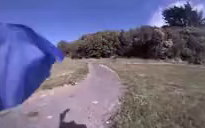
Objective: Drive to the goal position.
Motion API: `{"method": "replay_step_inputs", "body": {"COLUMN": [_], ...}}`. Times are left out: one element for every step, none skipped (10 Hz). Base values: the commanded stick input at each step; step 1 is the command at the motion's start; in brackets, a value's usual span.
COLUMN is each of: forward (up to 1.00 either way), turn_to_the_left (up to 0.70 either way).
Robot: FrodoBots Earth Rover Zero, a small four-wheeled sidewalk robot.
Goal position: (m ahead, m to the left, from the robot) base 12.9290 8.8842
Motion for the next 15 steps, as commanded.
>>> {"method": "replay_step_inputs", "body": {"forward": [0.70,0.70,0.70,0.70,0.70,0.70,0.70,0.70,0.70,0.70,0.70,0.70,0.70,0.70,0.70], "turn_to_the_left": [0.00,0.00,0.00,0.00,0.00,0.00,0.00,0.00,0.00,0.00,0.00,0.00,0.00,0.00,0.00]}}
